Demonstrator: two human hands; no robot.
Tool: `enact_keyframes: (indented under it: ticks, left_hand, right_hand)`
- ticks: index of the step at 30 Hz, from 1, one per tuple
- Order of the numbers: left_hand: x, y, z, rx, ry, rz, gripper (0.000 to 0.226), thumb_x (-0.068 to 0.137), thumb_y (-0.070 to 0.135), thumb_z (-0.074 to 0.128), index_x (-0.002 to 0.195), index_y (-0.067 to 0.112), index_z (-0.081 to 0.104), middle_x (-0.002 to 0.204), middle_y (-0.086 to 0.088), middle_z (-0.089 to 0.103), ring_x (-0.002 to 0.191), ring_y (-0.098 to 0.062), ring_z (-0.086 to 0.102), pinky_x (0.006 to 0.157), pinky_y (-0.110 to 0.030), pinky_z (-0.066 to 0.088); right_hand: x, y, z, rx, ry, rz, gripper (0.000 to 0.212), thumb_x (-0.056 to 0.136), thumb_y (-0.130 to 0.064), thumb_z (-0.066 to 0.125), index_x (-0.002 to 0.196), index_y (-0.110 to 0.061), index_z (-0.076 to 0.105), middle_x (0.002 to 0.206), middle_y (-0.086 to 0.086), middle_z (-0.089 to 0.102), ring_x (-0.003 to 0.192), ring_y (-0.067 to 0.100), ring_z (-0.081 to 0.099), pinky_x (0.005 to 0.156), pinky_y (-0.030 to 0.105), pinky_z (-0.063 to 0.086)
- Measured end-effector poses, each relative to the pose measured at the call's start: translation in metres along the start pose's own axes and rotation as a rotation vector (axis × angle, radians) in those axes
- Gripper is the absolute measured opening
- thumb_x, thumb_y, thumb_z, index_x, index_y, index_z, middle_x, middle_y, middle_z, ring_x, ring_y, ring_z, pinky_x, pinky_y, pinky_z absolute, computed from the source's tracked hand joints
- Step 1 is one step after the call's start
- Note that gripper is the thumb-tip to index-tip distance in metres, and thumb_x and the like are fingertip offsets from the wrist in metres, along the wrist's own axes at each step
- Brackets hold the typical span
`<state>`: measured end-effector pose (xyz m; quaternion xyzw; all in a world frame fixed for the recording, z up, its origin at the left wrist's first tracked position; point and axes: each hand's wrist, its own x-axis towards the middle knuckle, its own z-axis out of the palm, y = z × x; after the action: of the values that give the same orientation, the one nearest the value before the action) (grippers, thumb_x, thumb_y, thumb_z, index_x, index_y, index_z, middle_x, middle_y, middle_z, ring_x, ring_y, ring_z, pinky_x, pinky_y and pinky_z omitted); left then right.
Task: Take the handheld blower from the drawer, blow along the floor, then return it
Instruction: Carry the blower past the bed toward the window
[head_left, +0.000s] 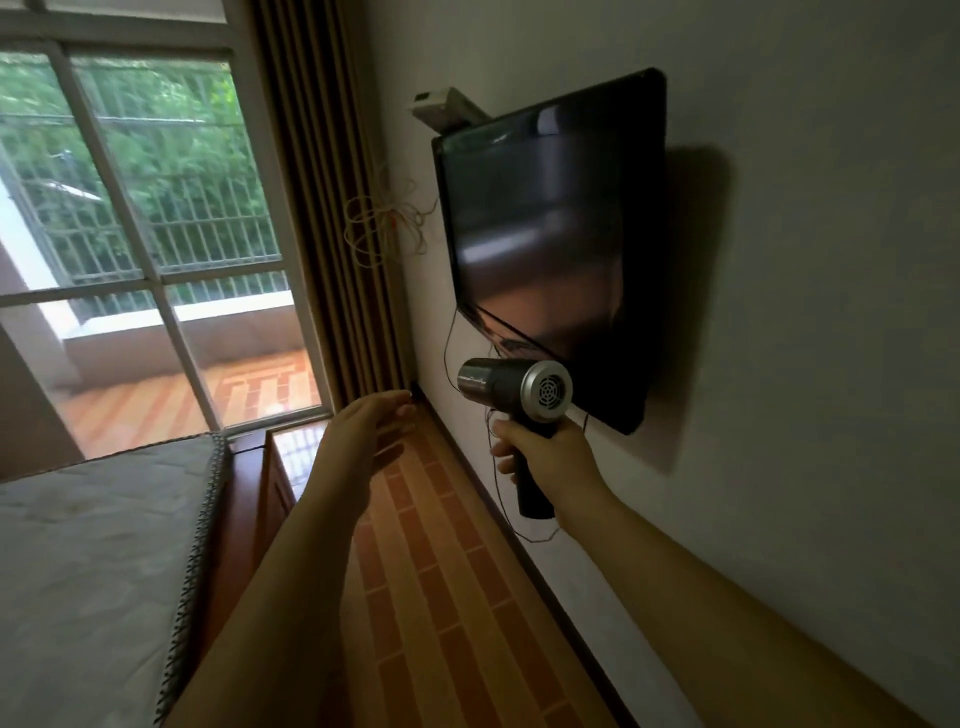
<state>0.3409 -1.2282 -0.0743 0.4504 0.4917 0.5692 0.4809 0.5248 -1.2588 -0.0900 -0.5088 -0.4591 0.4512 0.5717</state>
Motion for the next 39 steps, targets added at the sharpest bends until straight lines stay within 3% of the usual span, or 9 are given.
enact_keyframes:
  ticks: [5,8,14,20,23,27,30,34,39]
  left_hand:
    - [0.101,-0.012,-0.002,0.015,0.081,-0.009,0.016,0.090,0.023,0.054,0.097,0.020,0.069,0.103,-0.004,0.070,0.099,-0.023,0.065,0.091,-0.037,0.048]
    - [0.166,-0.013,-0.007,0.002,0.155,-0.044,0.018,0.091,0.021,0.052,0.093,0.020,0.070,0.100,-0.004,0.070,0.093,-0.022,0.066,0.082,-0.033,0.049]
    - [0.266,-0.022,-0.027,0.038,0.297,-0.033,0.028,0.095,0.022,0.046,0.111,0.015,0.067,0.104,-0.002,0.070,0.093,-0.017,0.066,0.077,-0.027,0.048]
    - [0.362,-0.042,-0.066,0.047,0.349,-0.056,0.031,0.097,0.025,0.045,0.119,0.013,0.064,0.116,-0.005,0.065,0.096,-0.016,0.063,0.078,-0.027,0.049]
    - [0.415,-0.053,-0.092,0.067,0.371,-0.067,0.031,0.097,0.024,0.045,0.120,0.013,0.063,0.117,-0.006,0.064,0.104,-0.023,0.062,0.082,-0.030,0.048]
    - [0.499,-0.061,-0.134,0.056,0.383,-0.099,0.027,0.097,0.023,0.044,0.114,0.017,0.063,0.110,-0.002,0.066,0.103,-0.022,0.063,0.084,-0.032,0.048]
    - [0.557,-0.068,-0.161,0.059,0.386,-0.121,0.023,0.096,0.023,0.046,0.109,0.020,0.065,0.104,0.002,0.067,0.093,-0.014,0.064,0.076,-0.027,0.049]
    - [0.619,-0.086,-0.180,0.053,0.380,-0.155,0.024,0.095,0.023,0.047,0.108,0.020,0.067,0.100,0.006,0.069,0.091,-0.009,0.064,0.073,-0.025,0.048]
    - [0.681,-0.114,-0.196,0.039,0.419,-0.223,0.026,0.094,0.019,0.049,0.112,0.013,0.067,0.108,-0.004,0.069,0.089,-0.016,0.064,0.073,-0.027,0.048]
  right_hand:
    - [0.116,0.017,0.030,-0.008,-0.088,0.019,0.007,0.079,-0.013,0.072,0.080,-0.014,0.065,0.065,0.004,0.063,0.058,0.017,0.059,0.064,0.031,0.053]
    - [0.192,0.024,0.055,-0.006,-0.137,0.045,0.009,0.078,-0.017,0.074,0.081,-0.011,0.067,0.063,0.003,0.064,0.057,0.017,0.060,0.065,0.033,0.054]
    - [0.301,0.036,0.115,0.040,-0.246,0.100,0.008,0.083,-0.011,0.069,0.077,-0.014,0.065,0.060,0.001,0.060,0.051,0.013,0.055,0.049,0.017,0.049]
    - [0.390,0.067,0.183,-0.010,-0.316,0.146,0.014,0.084,-0.015,0.069,0.097,-0.009,0.067,0.068,0.002,0.064,0.058,0.015,0.059,0.070,0.033,0.052]
    - [0.437,0.084,0.222,-0.017,-0.314,0.163,0.010,0.084,-0.016,0.069,0.093,-0.012,0.066,0.070,0.003,0.064,0.060,0.016,0.060,0.077,0.037,0.053]
    - [0.505,0.099,0.284,-0.019,-0.323,0.191,0.008,0.083,-0.014,0.069,0.079,-0.018,0.063,0.067,0.005,0.063,0.056,0.017,0.058,0.074,0.037,0.052]
    - [0.550,0.112,0.326,-0.034,-0.326,0.198,0.003,0.084,-0.014,0.068,0.085,-0.013,0.065,0.068,0.005,0.063,0.056,0.016,0.057,0.072,0.037,0.052]
    - [0.600,0.139,0.364,-0.057,-0.311,0.236,0.019,0.084,-0.015,0.068,0.101,-0.007,0.066,0.069,0.004,0.064,0.059,0.017,0.059,0.076,0.039,0.054]
    - [0.658,0.170,0.397,-0.060,-0.296,0.295,0.011,0.085,-0.016,0.067,0.095,-0.010,0.066,0.070,0.005,0.067,0.060,0.016,0.062,0.067,0.030,0.053]
